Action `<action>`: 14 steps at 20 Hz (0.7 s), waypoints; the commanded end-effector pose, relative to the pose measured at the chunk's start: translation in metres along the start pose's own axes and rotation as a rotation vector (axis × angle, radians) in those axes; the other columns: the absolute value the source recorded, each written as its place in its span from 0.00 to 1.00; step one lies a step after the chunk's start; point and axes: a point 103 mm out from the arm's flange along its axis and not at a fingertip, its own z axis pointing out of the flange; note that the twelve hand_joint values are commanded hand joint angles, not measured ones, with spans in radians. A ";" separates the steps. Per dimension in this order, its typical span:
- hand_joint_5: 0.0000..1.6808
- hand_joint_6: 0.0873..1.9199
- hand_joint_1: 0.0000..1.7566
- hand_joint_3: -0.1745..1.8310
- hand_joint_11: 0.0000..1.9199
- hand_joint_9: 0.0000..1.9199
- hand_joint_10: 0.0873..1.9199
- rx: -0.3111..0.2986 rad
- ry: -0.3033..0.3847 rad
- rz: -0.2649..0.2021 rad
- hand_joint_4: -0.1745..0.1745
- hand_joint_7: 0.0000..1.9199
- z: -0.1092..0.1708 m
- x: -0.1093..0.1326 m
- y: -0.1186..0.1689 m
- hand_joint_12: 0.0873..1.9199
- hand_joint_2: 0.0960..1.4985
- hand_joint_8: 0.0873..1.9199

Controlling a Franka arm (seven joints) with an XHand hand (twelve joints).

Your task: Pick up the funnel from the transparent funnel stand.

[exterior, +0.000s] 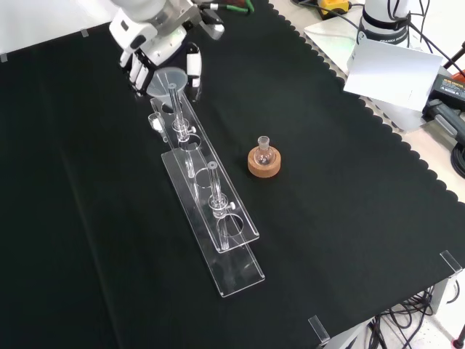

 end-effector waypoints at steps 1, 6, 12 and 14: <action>0.45 0.27 0.43 0.32 0.24 0.46 0.20 -0.093 -0.059 0.034 0.52 0.31 -0.029 -0.004 -0.020 0.68 0.51 0.30; 0.45 0.29 0.44 0.32 0.26 0.48 0.20 -0.105 -0.074 0.056 0.53 0.33 -0.044 -0.007 -0.044 0.67 0.50 0.30; 0.45 0.30 0.44 0.32 0.28 0.49 0.20 -0.102 -0.092 0.075 0.54 0.34 -0.050 -0.001 -0.076 0.66 0.50 0.30; 0.46 0.30 0.44 0.32 0.28 0.50 0.20 -0.101 -0.092 0.079 0.54 0.34 -0.049 0.004 -0.087 0.65 0.50 0.30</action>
